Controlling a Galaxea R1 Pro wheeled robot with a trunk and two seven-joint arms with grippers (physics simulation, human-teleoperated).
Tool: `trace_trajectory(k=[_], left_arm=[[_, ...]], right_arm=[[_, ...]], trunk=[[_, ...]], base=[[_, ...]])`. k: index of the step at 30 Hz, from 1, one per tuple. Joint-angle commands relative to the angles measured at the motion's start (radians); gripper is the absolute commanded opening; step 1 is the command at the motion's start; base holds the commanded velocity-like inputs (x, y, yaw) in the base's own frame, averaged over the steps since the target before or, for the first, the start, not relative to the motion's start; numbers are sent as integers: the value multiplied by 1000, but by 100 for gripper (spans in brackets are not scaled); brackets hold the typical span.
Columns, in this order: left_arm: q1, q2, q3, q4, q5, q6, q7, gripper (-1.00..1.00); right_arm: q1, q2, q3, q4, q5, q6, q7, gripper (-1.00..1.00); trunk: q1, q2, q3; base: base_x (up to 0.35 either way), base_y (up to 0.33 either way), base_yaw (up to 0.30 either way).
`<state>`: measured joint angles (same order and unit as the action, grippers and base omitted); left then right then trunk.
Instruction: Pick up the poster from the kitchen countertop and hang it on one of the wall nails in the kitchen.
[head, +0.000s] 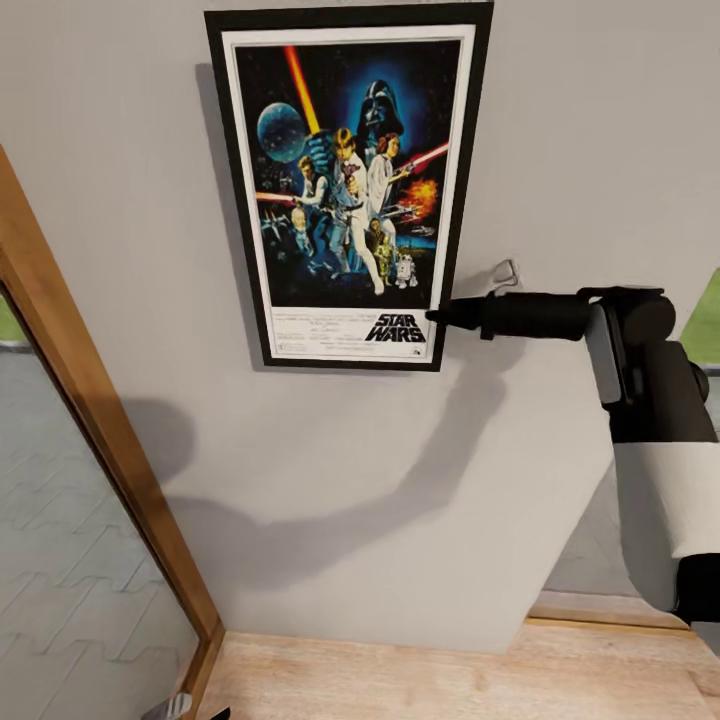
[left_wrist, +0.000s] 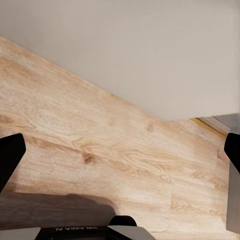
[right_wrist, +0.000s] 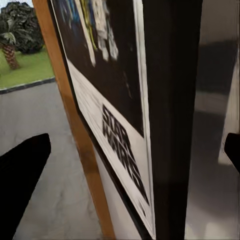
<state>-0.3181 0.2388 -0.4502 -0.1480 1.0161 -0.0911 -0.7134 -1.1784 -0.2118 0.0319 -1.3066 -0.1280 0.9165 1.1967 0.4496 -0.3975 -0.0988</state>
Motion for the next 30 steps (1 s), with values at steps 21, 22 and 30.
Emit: trace_trajectory(k=[21, 22, 30], left_arm=[[-1, -1, -10, 1, 4, -9, 0, 100], [-1, 0, -10, 1, 4, -9, 0, 100], [-1, 0, -10, 1, 4, -9, -3, 100]], right_arm=[[-1, 0, -36, -17, -35, 24, 1, 100], [-1, 0, -36, -17, -35, 24, 1, 100], [8, 0, -32, -79, -36, 24, 2, 100]], trunk=[[1, -3, -2], [1, -3, -2], [1, -3, -2]], base=[[-16, -34, 0], [-27, -45, 0], [-272, -7, 0]])
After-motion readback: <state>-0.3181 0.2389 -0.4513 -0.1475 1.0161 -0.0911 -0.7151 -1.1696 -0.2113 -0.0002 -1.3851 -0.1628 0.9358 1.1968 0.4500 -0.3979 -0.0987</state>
